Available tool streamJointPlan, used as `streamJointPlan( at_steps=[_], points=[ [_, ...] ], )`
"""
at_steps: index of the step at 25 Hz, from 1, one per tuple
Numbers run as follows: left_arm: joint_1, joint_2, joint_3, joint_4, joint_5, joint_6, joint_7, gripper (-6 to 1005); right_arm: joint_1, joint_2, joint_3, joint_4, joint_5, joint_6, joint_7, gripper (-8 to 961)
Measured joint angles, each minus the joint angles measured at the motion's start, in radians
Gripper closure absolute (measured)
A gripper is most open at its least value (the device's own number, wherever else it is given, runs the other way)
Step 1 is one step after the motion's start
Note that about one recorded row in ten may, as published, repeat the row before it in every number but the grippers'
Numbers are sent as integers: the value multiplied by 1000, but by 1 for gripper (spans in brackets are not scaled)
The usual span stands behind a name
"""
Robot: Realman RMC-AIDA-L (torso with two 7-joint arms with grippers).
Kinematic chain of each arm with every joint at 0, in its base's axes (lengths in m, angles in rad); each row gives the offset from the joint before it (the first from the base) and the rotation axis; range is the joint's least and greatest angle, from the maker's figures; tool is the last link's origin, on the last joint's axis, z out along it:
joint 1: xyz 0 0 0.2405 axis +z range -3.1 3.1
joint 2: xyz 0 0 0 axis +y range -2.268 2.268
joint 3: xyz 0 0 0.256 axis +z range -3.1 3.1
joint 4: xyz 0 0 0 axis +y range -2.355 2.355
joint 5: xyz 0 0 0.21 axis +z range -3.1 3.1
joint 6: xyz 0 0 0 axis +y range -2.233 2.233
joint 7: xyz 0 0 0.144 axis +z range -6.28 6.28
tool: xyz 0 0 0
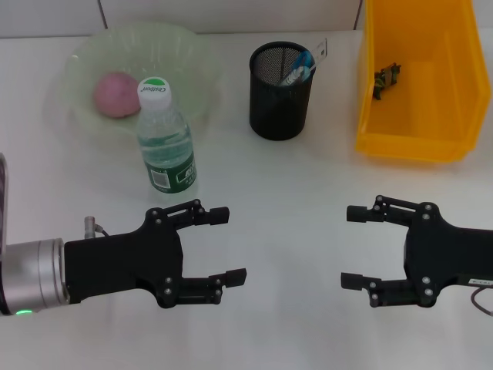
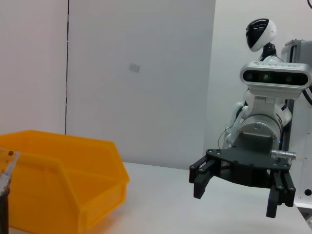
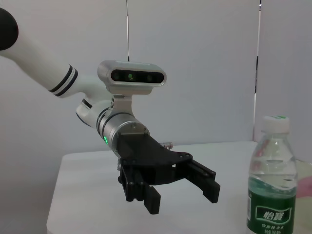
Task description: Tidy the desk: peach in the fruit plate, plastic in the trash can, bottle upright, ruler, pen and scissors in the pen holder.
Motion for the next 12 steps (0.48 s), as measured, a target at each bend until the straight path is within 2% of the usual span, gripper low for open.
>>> streamJointPlan(
  at_steps=[12],
  points=[
    [12,0,-5,2,-2,6,1,153,15,1,0,15,0,2,0,114]
  ],
)
